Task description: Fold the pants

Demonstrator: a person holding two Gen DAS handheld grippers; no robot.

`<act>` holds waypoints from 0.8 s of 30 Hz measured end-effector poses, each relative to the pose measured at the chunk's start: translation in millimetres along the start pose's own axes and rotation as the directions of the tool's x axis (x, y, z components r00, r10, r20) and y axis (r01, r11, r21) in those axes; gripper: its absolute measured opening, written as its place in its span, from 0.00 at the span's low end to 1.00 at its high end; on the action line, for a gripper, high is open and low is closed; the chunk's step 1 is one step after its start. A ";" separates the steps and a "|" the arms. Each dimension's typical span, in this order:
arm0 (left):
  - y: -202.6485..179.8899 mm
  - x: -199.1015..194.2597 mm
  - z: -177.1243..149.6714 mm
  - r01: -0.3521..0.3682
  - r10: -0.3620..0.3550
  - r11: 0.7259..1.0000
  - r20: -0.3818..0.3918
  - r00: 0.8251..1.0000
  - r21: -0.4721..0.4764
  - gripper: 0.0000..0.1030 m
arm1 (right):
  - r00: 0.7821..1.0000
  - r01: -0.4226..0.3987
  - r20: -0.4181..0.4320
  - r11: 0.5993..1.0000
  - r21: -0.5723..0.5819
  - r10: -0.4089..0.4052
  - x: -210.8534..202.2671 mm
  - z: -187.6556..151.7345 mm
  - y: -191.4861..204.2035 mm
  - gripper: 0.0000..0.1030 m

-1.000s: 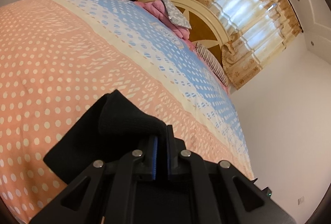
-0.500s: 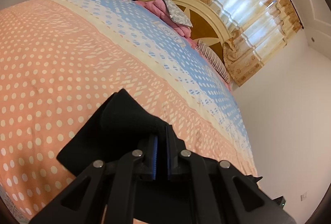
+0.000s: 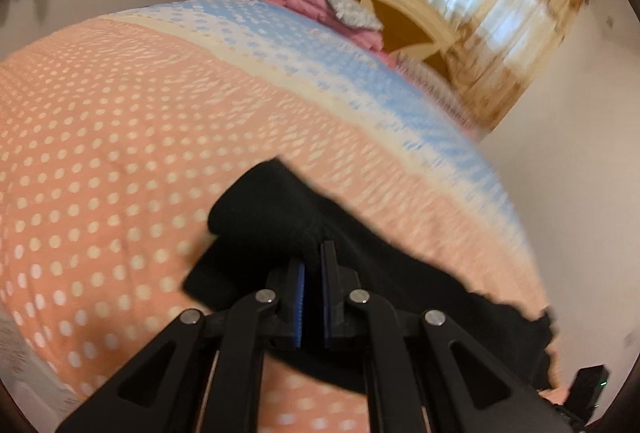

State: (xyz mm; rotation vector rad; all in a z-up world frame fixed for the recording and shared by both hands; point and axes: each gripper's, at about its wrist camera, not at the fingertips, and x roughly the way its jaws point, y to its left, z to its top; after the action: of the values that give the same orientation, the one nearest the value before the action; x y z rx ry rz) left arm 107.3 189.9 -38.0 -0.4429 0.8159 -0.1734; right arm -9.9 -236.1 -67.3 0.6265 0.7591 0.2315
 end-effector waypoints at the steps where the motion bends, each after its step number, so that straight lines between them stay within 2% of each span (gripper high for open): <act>1: 0.7 4.6 -3.8 -0.023 0.023 1.000 -0.013 1.000 0.015 0.07 | 1.000 0.010 -0.024 1.000 0.012 -0.010 5.8 -5.2 -4.1 0.04; 4: 8.5 20.3 -14.3 -0.069 0.071 0.997 -0.065 0.995 0.020 0.07 | 0.996 0.046 -0.081 0.998 0.039 -0.043 25.6 -14.5 -17.0 0.04; 7: 13.0 22.2 -18.3 -0.065 0.066 0.998 -0.078 0.995 0.015 0.08 | 0.995 0.051 -0.093 0.998 0.032 -0.047 31.0 -12.4 -20.9 0.04; 11: 13.8 13.4 -15.3 -0.054 0.056 0.998 -0.069 0.996 0.029 0.14 | 0.997 0.033 -0.071 0.999 -0.042 -0.036 22.3 -0.7 -6.5 0.04; 19: 15.4 12.2 -21.6 -0.062 0.065 0.997 -0.082 0.994 0.045 0.14 | 0.999 -0.034 -0.041 0.993 -0.117 0.029 15.2 6.3 14.6 0.04; 24: 14.6 10.2 -26.7 -0.069 0.074 0.996 -0.089 0.993 0.059 0.14 | 1.000 -0.006 -0.011 0.992 -0.128 0.005 22.6 24.3 18.4 0.04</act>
State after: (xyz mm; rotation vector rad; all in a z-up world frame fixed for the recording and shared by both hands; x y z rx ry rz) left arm 94.2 191.4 -67.3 -0.3548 0.9134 -0.1500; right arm 23.6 -223.0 -55.6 0.5062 0.7470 0.2866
